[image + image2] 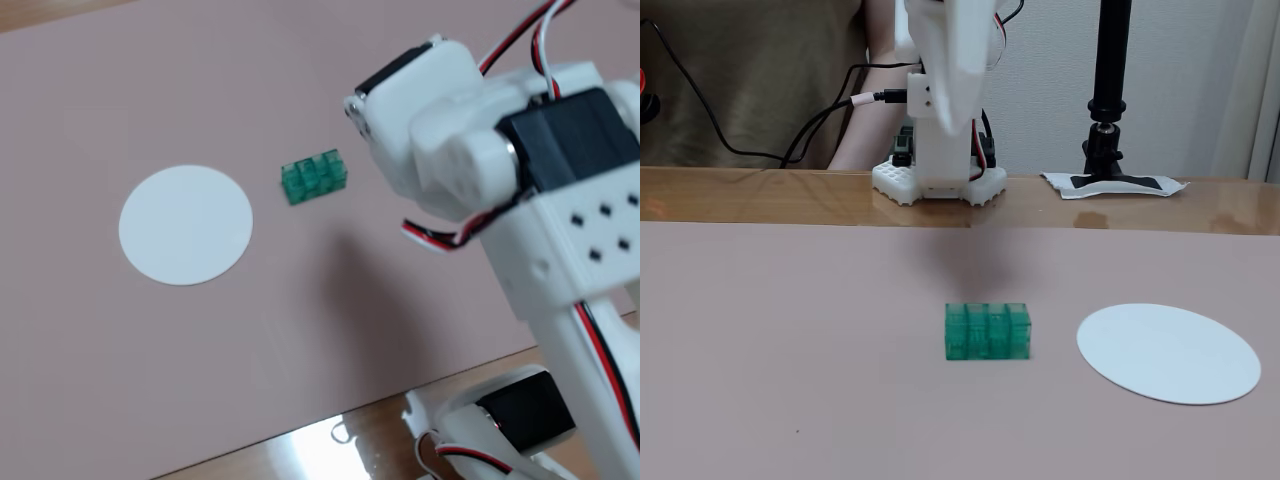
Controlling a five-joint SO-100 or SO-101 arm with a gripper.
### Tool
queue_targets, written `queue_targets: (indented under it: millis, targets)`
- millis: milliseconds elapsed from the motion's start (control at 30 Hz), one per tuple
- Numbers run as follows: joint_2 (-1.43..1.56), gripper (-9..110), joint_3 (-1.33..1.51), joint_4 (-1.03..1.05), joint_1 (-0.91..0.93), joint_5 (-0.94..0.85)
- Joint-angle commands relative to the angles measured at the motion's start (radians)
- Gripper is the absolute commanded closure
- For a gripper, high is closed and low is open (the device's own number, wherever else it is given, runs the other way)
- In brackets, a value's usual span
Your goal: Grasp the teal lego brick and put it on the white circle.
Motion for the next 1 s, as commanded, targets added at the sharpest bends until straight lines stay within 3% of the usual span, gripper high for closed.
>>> queue_targets:
  millis: [0,200,267,333,400,967]
  targets:
    - [-0.21,102,-0.161,0.006,0.009,0.035]
    - [-0.46,101,-0.308,0.055,0.025,0.046]
    - [-0.535,93,-0.353,0.089,0.02,0.026]
    - [-0.612,77,-0.399,0.124,0.015,-0.005]
    - [-0.678,73,-0.436,0.147,0.014,-0.037]
    - [-1.135,76,-0.623,0.161,-0.021,-0.095]
